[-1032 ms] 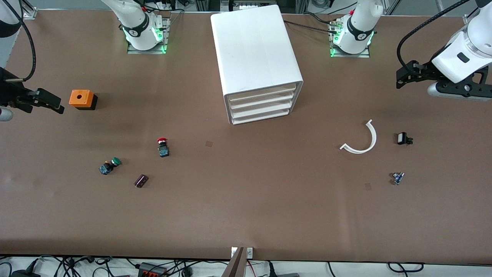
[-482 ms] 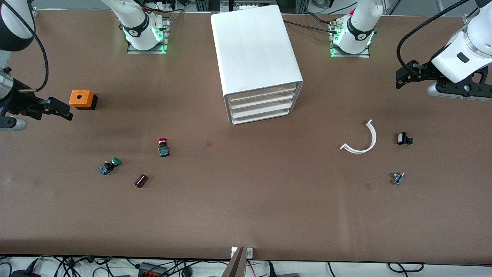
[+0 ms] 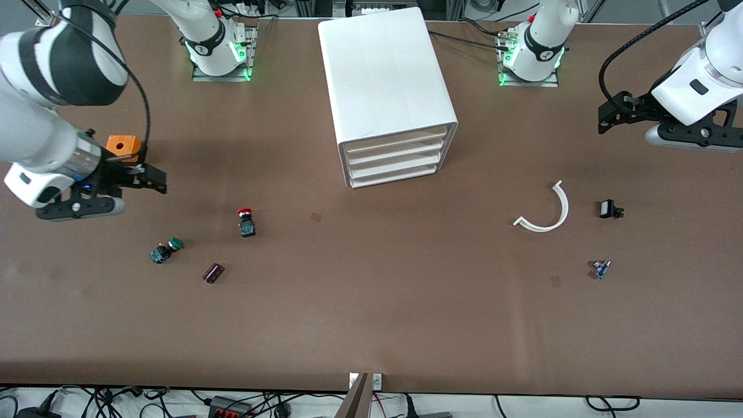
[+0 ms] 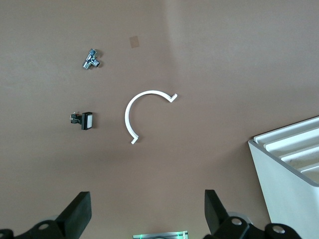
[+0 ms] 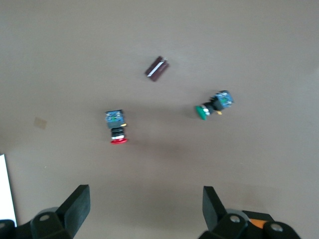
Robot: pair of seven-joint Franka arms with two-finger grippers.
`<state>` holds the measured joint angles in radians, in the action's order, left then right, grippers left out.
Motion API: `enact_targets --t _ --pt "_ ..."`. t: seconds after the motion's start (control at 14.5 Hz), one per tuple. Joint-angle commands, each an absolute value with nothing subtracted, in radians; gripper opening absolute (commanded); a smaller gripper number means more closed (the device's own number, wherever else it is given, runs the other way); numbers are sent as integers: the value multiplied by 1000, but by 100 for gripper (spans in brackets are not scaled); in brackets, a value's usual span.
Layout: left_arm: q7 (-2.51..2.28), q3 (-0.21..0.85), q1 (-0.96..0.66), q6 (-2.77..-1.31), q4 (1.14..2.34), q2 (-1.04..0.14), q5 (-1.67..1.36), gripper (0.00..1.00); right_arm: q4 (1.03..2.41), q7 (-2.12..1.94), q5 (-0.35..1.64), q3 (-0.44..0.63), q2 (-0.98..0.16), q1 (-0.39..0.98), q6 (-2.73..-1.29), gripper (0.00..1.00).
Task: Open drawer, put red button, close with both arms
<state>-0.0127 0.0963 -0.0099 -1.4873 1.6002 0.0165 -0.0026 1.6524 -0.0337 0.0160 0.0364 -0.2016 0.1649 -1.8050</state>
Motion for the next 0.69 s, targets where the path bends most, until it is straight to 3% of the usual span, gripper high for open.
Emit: enact_targets --t 0.0,0.62 --pt "-12 98 -11 -1466 1568 2 0 100 1640 -20 14 40 -216 210 -1836 100" --pt "-11 98 -9 -1466 1568 2 0 100 1635 -20 15 38 -278 230 -1861 100"
